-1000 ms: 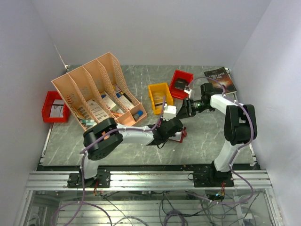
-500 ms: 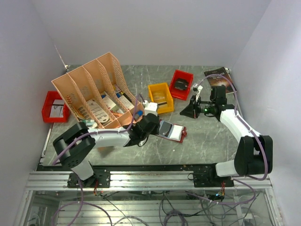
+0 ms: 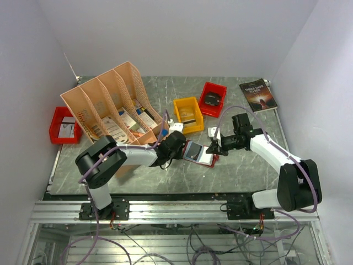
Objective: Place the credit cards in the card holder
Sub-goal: Turn over the card slot in the card holder.
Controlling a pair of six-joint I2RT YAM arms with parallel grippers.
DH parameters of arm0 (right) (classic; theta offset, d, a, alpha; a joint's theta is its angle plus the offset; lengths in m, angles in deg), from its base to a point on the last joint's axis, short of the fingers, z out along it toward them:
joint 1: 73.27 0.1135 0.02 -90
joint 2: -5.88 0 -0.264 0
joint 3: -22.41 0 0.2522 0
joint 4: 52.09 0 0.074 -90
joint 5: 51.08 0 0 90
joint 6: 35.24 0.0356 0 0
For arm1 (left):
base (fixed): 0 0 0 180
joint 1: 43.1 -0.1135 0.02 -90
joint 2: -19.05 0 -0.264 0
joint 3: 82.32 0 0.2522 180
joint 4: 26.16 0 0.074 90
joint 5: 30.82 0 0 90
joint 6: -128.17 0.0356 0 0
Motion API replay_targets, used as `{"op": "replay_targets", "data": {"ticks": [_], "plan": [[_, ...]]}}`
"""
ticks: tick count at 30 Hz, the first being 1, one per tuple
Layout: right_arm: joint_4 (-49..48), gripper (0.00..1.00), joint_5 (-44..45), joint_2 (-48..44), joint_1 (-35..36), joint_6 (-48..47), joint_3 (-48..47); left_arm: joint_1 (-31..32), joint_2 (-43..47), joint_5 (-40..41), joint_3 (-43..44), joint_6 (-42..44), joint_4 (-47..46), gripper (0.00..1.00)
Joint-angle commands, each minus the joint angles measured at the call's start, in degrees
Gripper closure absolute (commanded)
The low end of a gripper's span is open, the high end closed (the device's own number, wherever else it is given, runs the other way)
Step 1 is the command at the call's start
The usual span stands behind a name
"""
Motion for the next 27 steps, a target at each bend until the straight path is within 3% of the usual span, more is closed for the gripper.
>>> {"op": "replay_targets", "data": {"ticks": [1, 13, 27], "plan": [[-5.2, 1.0, 6.2, 0.0, 2.5, 1.5, 0.6, -0.2, -2.2, -2.9, 2.0, 0.1, 0.7, 0.78], [-4.9, 1.0, 14.3, 8.2, 3.5, 10.4, -3.8, 2.1, -3.3, -10.2, 0.4, -1.6, -4.2, 0.8], [-8.3, 1.0, 19.4, 13.3, 1.8, 23.8, -5.8, 5.6, -2.9, -8.1, 1.9, -2.5, -3.3, 0.8]]}}
